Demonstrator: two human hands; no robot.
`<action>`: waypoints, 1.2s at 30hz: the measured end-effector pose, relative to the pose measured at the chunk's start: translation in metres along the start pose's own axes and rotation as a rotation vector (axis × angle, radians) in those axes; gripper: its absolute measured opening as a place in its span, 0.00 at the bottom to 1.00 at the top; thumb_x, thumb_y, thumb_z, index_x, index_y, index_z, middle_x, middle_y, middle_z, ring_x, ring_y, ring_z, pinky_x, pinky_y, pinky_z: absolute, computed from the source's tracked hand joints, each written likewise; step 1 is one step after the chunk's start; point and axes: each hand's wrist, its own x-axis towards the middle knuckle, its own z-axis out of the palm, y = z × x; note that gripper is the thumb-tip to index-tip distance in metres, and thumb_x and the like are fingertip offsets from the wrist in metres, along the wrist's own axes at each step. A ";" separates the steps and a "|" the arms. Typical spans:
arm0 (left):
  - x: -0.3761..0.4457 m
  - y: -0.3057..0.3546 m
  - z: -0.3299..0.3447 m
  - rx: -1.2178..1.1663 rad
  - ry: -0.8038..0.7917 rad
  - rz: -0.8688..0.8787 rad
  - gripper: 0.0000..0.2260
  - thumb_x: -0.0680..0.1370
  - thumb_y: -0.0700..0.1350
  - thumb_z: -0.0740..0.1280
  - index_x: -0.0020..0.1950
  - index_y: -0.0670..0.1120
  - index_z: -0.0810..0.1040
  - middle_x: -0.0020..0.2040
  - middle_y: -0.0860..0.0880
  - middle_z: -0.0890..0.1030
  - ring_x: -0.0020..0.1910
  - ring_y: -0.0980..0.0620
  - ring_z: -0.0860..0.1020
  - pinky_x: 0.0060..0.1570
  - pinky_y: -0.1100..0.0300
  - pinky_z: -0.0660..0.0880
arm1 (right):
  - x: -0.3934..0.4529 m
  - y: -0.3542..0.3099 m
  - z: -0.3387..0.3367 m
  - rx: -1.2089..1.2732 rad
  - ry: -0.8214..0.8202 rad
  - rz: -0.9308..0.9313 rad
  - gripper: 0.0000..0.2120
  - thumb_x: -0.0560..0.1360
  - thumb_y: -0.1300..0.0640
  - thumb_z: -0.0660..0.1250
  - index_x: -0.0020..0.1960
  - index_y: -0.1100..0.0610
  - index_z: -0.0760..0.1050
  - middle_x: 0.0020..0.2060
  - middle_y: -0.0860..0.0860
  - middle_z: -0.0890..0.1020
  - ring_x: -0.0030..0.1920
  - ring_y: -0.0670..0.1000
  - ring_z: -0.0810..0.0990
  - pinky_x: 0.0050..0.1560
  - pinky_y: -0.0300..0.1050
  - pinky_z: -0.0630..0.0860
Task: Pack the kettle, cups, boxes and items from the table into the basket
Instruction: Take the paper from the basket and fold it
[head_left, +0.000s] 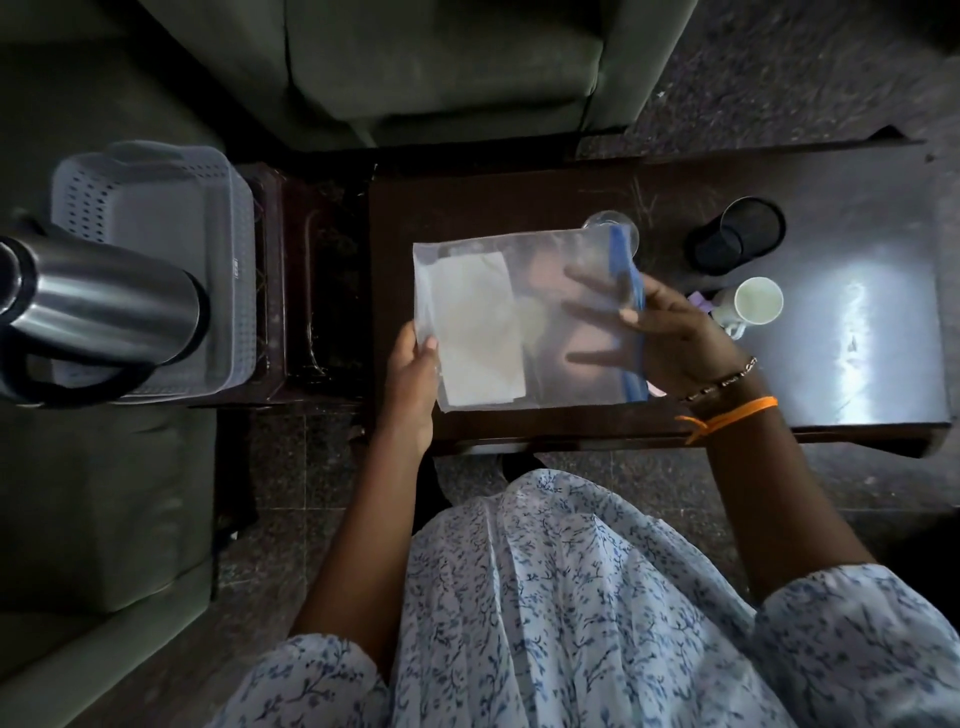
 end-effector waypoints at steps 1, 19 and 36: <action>-0.002 0.001 0.001 -0.016 -0.015 0.009 0.14 0.81 0.39 0.54 0.65 0.47 0.69 0.58 0.48 0.77 0.58 0.49 0.76 0.60 0.52 0.72 | -0.001 0.001 -0.001 0.052 -0.026 0.014 0.15 0.74 0.58 0.56 0.59 0.54 0.71 0.71 0.52 0.68 0.70 0.57 0.68 0.59 0.68 0.72; -0.017 0.007 -0.003 -0.084 -0.296 0.039 0.12 0.82 0.42 0.53 0.58 0.55 0.73 0.55 0.54 0.79 0.54 0.57 0.78 0.62 0.51 0.72 | 0.034 0.015 0.030 -0.733 0.378 0.007 0.02 0.70 0.69 0.68 0.40 0.64 0.76 0.29 0.49 0.75 0.18 0.38 0.72 0.20 0.28 0.67; -0.004 0.009 -0.006 -0.166 -0.261 0.006 0.12 0.80 0.42 0.59 0.63 0.47 0.72 0.56 0.52 0.80 0.54 0.56 0.80 0.54 0.56 0.78 | 0.035 0.004 0.027 -0.713 0.396 -0.054 0.13 0.71 0.64 0.69 0.53 0.66 0.70 0.39 0.51 0.75 0.37 0.45 0.77 0.29 0.30 0.76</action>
